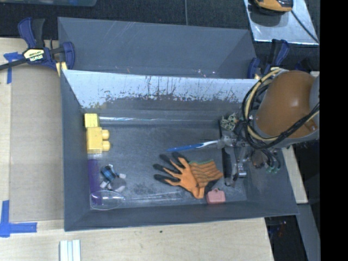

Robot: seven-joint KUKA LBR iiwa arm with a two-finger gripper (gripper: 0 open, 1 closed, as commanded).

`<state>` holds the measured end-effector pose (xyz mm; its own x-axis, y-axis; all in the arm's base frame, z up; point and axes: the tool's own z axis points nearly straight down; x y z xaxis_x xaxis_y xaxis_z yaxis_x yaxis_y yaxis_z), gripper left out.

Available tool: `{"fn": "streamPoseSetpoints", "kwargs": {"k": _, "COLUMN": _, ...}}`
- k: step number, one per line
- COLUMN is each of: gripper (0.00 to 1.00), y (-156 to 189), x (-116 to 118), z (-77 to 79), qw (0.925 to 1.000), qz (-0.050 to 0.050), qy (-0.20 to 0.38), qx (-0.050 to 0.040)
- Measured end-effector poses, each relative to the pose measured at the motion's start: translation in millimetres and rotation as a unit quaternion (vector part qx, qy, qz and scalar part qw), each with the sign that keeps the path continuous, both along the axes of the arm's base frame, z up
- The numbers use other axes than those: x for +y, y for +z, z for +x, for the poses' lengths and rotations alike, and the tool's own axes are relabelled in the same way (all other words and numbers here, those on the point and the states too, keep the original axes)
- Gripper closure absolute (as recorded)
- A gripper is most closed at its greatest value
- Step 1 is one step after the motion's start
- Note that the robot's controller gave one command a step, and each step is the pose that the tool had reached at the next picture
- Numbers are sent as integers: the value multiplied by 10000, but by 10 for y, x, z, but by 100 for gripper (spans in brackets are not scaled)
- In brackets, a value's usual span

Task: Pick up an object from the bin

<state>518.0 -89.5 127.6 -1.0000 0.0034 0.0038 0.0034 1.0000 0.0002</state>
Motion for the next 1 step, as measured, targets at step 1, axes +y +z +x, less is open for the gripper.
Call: {"fn": "streamPoseSetpoints", "kwargs": {"k": 1, "gripper": 0, "y": 32, "x": 2, "z": 20, "qw": 10000, "qz": -6, "qy": 16, "qx": -35}}
